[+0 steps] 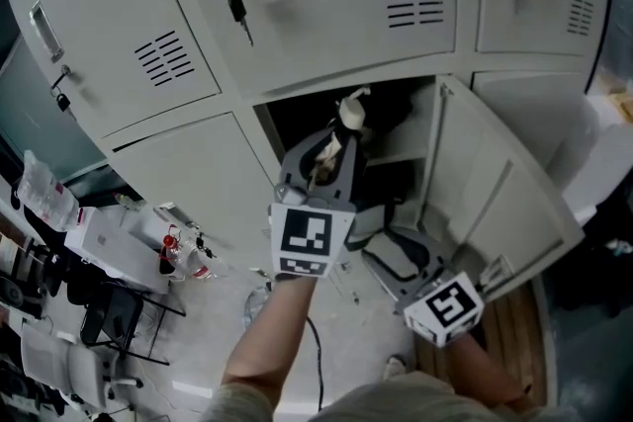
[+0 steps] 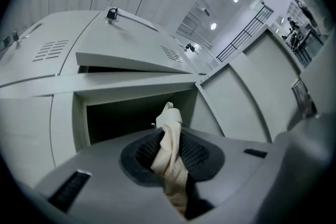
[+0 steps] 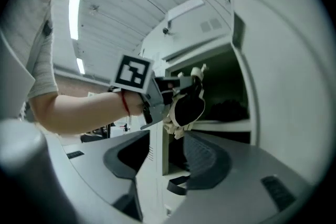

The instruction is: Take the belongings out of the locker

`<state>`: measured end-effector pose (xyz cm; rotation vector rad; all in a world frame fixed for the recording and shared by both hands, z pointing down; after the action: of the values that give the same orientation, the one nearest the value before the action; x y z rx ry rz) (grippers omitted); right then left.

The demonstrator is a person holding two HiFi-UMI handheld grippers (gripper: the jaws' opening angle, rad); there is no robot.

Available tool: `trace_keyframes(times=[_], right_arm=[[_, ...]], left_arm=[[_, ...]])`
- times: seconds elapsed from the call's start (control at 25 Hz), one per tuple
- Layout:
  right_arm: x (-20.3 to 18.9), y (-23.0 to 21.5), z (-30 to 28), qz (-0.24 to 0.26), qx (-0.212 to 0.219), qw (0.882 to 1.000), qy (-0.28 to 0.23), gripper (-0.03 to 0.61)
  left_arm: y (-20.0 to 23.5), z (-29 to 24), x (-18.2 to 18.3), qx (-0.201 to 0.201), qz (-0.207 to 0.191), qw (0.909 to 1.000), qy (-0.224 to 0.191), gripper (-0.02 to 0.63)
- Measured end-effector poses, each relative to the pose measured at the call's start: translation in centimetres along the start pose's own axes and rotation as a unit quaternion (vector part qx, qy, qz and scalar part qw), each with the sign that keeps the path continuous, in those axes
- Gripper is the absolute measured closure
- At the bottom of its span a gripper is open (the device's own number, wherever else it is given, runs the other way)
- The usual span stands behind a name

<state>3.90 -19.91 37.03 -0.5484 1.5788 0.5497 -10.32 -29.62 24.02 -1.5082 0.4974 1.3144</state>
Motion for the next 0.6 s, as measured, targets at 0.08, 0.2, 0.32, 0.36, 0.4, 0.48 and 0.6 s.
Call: trace_keyframes(times=[0.08,0.2,0.32,0.36,0.4,0.48,0.6], right_arm=[[-1.4,-2.5,-3.9,-0.090,0.024,0.995,-0.022,0.285],[-1.2,-4.8,-7.4,-0.117,0.031,0.992,-0.042,0.250],[0.3,-5.3,-7.8,-0.073,0.045,0.995,-0.045,0.248],[0.6,-5.3,-7.8,-0.072,0.058,0.994,-0.051,0.244],[0.7,-5.2,-7.8,-0.076,0.074,0.993,-0.059,0.244],[0.8,-4.8,-7.6,-0.074,0.103,0.989,-0.080,0.245],[1.2,-4.0,-7.2,-0.049,0.121,0.987,-0.088,0.246]], left_arm=[[-0.2,0.0,-0.6,-0.004,0.016,0.9999,0.003,0.546],[-1.3,0.3,-0.8,-0.020,0.044,0.9988,-0.001,0.546],[-1.9,1.0,-0.5,-0.040,0.067,0.9969,-0.012,0.546],[-2.0,1.3,-0.4,-0.048,0.074,0.9959,-0.017,0.546],[-2.1,1.6,-0.3,-0.058,0.083,0.9946,-0.022,0.546],[-2.4,2.4,-0.2,-0.077,0.106,0.9909,-0.031,0.546],[-2.9,3.9,0.0,-0.093,0.130,0.9863,-0.039,0.546]])
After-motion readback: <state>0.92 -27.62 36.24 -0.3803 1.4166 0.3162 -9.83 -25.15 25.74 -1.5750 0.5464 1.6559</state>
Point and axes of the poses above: the fingertips, and each gripper's own axes: z backward along the fingers, y to its left, x out of its top, the point moved 9 cm from there along z, backward along the fingers, and after that the axes turned 2 degrees about z, right-handed, at the moved point
